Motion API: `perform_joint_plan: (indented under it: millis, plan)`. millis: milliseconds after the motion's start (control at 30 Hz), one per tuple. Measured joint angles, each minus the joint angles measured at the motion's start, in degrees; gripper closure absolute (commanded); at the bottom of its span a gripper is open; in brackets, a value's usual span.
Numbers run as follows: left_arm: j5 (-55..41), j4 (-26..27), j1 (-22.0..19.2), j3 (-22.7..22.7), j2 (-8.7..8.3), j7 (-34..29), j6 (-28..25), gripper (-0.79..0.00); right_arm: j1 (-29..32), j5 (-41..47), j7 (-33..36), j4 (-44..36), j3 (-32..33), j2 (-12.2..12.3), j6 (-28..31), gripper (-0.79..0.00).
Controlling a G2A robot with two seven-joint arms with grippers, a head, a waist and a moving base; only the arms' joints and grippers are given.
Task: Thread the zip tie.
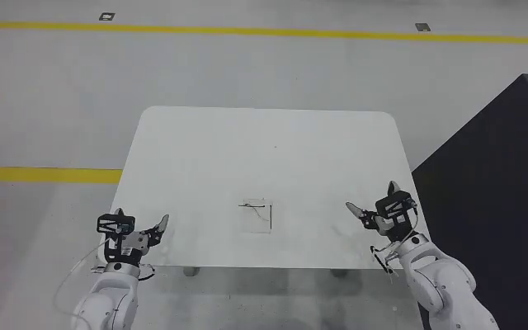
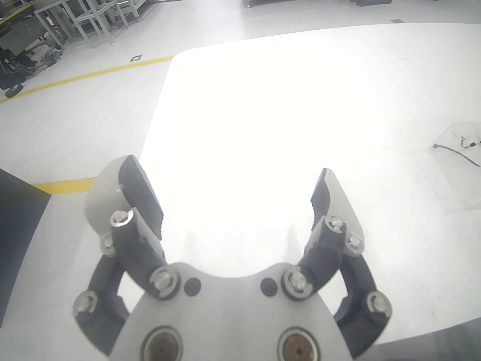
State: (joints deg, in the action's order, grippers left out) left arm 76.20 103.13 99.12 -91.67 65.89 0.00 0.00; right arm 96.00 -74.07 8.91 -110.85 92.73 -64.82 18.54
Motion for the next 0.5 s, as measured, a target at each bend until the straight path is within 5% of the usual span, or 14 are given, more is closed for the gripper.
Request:
perform_joint_plan:
  millis: [300, 500]
  plan:
    - [0.0, 0.0, 0.0, 0.0, 0.00, 0.0, 0.0, -0.785, -13.1, 15.8, 22.3, -2.5, -3.4, 0.8, 14.7, -0.785]
    - [0.0, 0.0, 0.0, 0.0, 0.00, 0.0, 0.0, -0.785, -15.5, 17.4, 26.4, -2.1, -2.5, 1.0, 12.7, -0.785]
